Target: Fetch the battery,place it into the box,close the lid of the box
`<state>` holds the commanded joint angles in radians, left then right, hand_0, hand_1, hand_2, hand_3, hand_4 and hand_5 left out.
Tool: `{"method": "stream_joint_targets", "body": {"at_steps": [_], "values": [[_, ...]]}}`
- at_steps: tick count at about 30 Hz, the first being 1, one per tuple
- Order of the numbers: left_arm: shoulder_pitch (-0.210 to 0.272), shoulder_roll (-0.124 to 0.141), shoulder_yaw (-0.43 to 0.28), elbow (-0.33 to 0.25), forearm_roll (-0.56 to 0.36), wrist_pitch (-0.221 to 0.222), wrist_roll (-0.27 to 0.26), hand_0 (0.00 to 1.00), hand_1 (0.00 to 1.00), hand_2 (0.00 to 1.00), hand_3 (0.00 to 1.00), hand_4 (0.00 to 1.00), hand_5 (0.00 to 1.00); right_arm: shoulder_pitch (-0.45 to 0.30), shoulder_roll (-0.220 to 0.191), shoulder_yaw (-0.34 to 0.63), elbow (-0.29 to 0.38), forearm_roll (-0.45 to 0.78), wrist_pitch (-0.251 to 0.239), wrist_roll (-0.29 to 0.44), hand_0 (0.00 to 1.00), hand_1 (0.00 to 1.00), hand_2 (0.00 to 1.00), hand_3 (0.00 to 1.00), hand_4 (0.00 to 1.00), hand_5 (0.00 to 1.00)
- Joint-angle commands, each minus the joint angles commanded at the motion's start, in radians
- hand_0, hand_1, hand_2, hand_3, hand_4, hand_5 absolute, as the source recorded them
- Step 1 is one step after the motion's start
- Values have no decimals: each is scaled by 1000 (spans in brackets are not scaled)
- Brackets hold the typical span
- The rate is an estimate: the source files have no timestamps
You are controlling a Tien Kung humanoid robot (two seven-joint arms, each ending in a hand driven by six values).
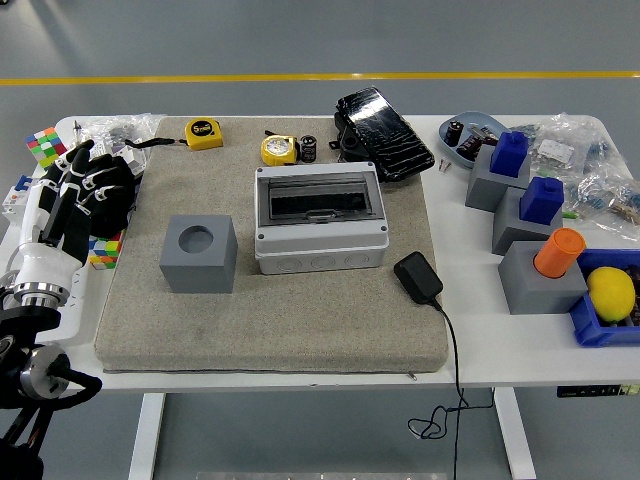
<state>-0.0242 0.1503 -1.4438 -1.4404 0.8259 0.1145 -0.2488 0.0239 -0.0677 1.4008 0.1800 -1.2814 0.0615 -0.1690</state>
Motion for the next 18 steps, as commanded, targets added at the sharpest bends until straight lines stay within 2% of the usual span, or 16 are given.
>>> {"method": "stream_joint_targets", "body": {"at_steps": [18], "values": [[1,-5,15,1,-3,-3,3,349,539,576,597,998,455,5,-1,3,0,0,0,0,609,660,685,588,987,554]]}}
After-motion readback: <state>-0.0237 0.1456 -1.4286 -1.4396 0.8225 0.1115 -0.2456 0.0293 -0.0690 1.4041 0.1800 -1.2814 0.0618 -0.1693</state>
